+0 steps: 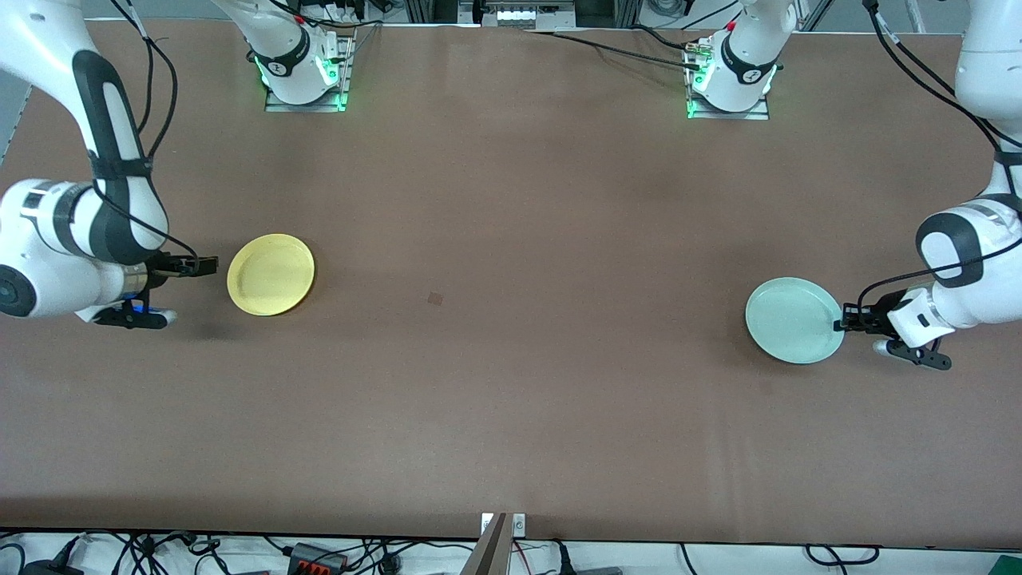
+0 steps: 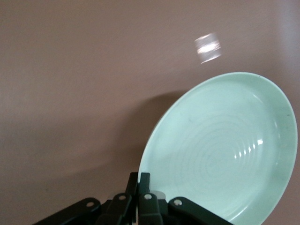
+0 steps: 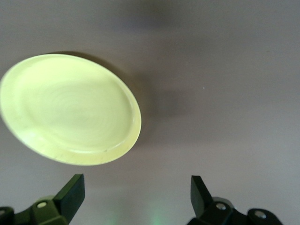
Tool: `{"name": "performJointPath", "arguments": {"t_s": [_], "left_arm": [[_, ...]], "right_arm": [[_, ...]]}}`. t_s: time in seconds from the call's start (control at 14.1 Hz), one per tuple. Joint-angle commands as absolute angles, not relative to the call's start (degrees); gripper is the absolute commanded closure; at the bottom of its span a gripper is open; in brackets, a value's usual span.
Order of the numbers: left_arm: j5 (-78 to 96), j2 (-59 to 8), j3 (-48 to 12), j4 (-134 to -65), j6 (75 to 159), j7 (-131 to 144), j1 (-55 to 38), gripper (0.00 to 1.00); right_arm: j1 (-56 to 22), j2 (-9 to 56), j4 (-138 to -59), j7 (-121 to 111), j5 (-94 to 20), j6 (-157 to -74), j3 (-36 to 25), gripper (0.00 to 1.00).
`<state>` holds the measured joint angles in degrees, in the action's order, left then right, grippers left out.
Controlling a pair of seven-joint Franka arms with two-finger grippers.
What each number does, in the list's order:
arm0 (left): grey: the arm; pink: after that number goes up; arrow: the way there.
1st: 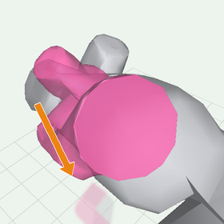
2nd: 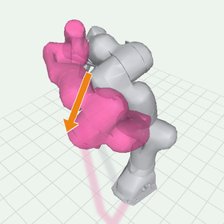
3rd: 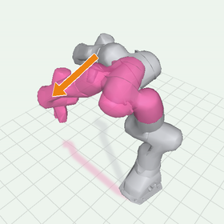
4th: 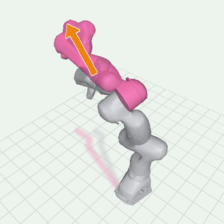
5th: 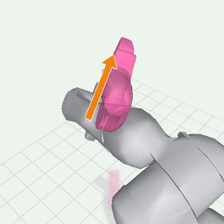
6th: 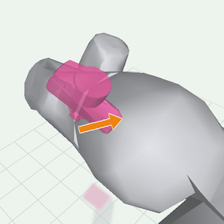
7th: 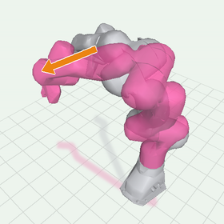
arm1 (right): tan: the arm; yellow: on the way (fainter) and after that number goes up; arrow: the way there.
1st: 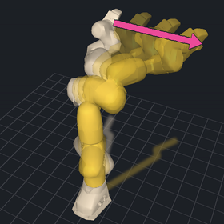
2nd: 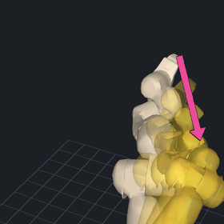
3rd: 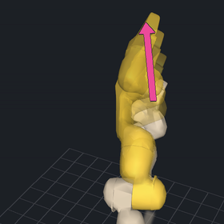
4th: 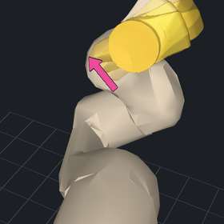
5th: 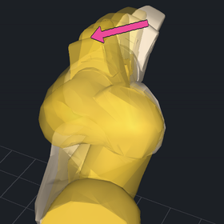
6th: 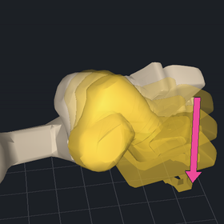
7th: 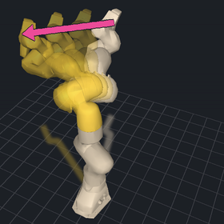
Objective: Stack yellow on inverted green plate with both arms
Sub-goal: 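Grip the green plate rim with the left gripper and lift it on edge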
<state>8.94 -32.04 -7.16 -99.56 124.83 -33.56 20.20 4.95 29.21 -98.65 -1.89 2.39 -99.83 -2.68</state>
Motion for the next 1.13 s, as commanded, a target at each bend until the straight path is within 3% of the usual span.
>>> {"name": "performJointPath", "arguments": {"t_s": [0.0,0.43,0.57,0.85,0.99,1.06], "left_arm": [[3.64,-30.32,-7.03,-91.70,116.91,-30.08,15.48,0.99],[-11.39,-28.74,-7.82,-81.13,103.29,-7.78,1.17,0.99],[-16.94,-28.48,-7.82,-79.81,100.56,0.75,-4.11,0.99],[-30.02,-28.65,-7.73,-78.75,92.04,20.07,-19.47,0.99],[-35.57,-29.18,-7.38,-78.75,88.35,27.30,-26.25,0.99],[-38.03,-29.70,-7.38,-78.75,85.98,31.16,-29.41,0.99]], "right_arm": [[5.36,32.68,-97.91,-1.05,2.02,-102.11,-2.11,0.00],[6.15,37.34,-97.82,-0.97,0.18,-104.58,-2.02,0.00],[6.24,38.49,-97.91,-0.97,0.09,-105.38,-2.02,0.05],[6.33,39.90,-98.09,-1.05,0.17,-105.29,-2.02,0.23],[6.33,39.99,-98.17,-1.05,0.09,-105.03,-2.02,0.38],[6.24,39.99,-98.17,-1.05,0.17,-104.86,-2.02,0.51]]}}
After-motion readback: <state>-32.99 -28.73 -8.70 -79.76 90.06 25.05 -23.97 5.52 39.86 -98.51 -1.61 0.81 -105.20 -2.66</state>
